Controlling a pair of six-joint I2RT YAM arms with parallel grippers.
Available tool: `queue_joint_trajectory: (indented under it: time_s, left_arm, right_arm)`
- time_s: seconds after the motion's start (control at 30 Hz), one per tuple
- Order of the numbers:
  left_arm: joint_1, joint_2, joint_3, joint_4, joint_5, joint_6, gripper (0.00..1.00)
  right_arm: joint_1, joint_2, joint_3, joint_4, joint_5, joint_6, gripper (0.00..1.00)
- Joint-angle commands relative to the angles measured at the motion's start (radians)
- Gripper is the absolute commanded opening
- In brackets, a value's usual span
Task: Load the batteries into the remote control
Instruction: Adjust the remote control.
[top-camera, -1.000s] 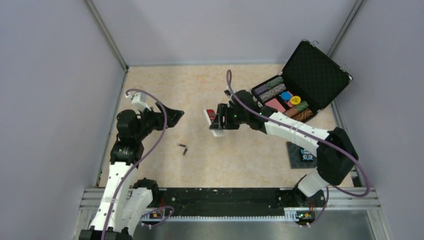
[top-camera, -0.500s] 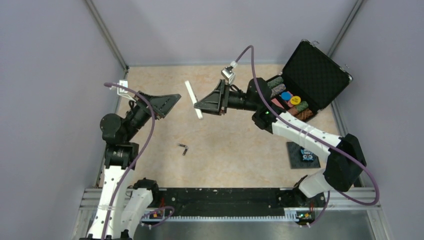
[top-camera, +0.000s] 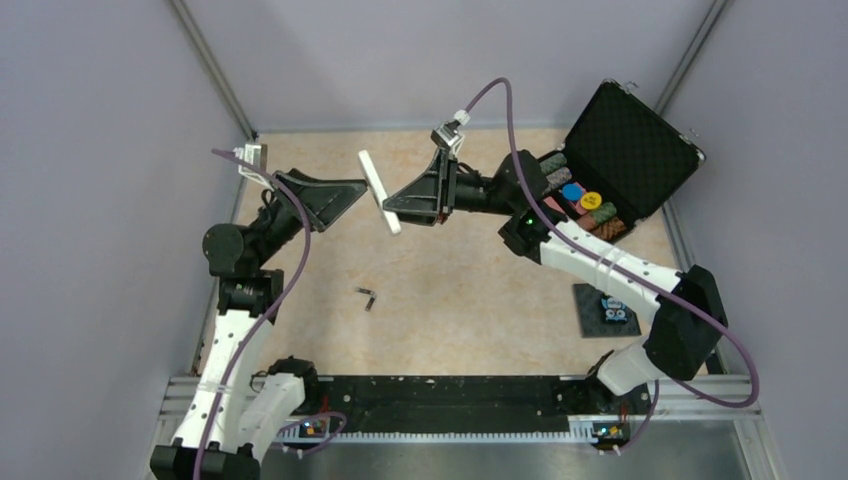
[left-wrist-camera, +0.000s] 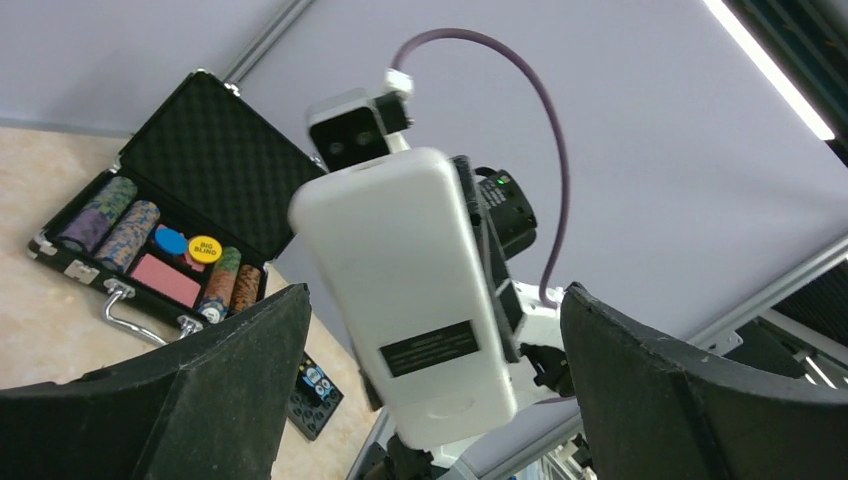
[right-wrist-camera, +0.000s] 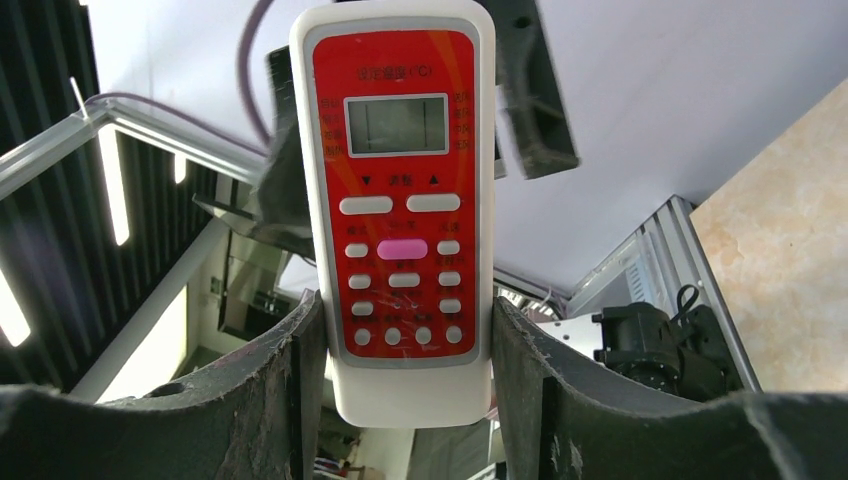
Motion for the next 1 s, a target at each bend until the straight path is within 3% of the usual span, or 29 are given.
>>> queue_joint_trajectory:
  time_s: [0.0,0.23,0.43,0.67,0.77,0.83,0.97]
  left_arm:
    - [-0.031,-0.002,0.035,0.122,0.057,0.011,0.99]
    - [-0.062,0.031,0.092,-0.189,-0.013,0.093,0.99]
    - [-0.063,0.027,0.099,-0.242,-0.055,0.086,0.94]
    - [-0.063,0.027,0.102,-0.268,-0.066,0.086,0.33]
    - [-0.063,0.016,0.091,-0.303,-0.093,0.094,0.09]
    - [-0.063,0.006,0.093,-0.339,-0.122,0.106,0.00]
    - [-0.063,0.007,0.154,-0.555,-0.226,0.158,0.00]
  right_arm:
    - [0.016,0.018,0.048,-0.002,-0.005,-0.012,0.39]
    - [0.041,0.027,0.128,-0.220,-0.006,-0.162,0.39]
    - [0.043,0.039,0.133,-0.232,-0.022,-0.165,0.40]
    - [0.043,0.026,0.140,-0.359,0.029,-0.245,0.46]
    - [0.043,0.015,0.125,-0.367,0.059,-0.261,0.57]
    - [0.043,-0.001,0.116,-0.387,0.096,-0.289,0.72]
    - [0.047,-0.055,0.114,-0.483,0.231,-0.424,0.91]
